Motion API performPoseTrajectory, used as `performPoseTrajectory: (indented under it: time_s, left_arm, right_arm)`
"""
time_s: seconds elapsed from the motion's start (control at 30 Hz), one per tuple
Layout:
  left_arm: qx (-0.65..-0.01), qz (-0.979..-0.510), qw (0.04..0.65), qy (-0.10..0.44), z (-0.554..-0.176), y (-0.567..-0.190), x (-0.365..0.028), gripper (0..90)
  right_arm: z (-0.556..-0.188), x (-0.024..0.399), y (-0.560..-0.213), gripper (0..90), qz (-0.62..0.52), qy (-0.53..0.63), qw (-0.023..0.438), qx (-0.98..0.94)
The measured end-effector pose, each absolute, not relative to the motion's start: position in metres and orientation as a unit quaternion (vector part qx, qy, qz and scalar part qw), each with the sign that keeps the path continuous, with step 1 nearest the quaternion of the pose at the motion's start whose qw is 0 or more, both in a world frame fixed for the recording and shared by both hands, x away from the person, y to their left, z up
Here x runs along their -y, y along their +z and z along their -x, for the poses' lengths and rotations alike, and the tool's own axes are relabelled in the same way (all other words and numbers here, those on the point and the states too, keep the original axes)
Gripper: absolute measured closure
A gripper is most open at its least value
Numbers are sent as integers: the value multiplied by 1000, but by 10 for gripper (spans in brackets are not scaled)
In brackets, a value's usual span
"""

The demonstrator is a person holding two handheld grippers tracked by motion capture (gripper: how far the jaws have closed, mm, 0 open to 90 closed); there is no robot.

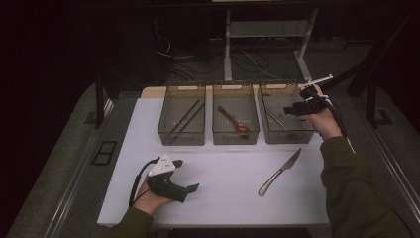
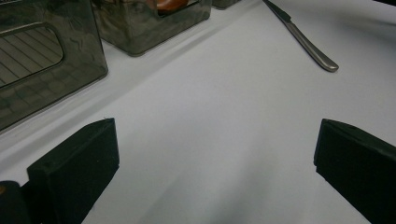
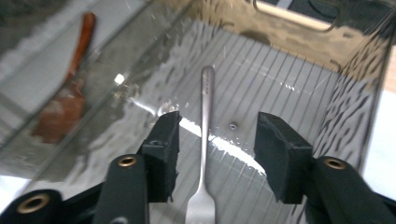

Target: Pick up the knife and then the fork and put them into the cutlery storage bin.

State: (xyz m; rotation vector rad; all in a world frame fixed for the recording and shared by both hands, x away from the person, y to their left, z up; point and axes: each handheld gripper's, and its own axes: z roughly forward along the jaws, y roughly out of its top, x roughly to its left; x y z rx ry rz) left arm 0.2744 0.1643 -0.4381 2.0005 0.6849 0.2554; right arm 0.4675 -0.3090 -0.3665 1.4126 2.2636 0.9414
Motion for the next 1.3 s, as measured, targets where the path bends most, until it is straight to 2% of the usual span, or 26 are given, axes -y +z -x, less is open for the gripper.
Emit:
performPoseTrajectory:
  time_s: [0.3,0.43,0.5,0.87,1.1,1.3]
  left_arm:
    - [-281,-822,484,106,-274,-438,-164,0]
    - [-281,-822,484,106,-274,-438,-164,0]
    - [-282,-822,484,106,-274,-438,-164,0]
    - [-283,-821,483,107,-274,-438,-164,0]
    - [-284,-821,483,109,-274,-438,-166,0]
    - [-286,-821,482,110,-274,-438,-166,0]
  right_arm:
    - [-433,314,-342,507,-466,371,156,-788]
    - [-413,315,-338,600,-451,384,163,-789]
    - [-402,316,-338,675,-444,388,163,-791]
    - [-356,321,-343,879,-406,400,144,-809]
    - [-337,317,-352,887,-391,388,139,-823]
    - [-332,318,-378,887,-401,375,126,-826]
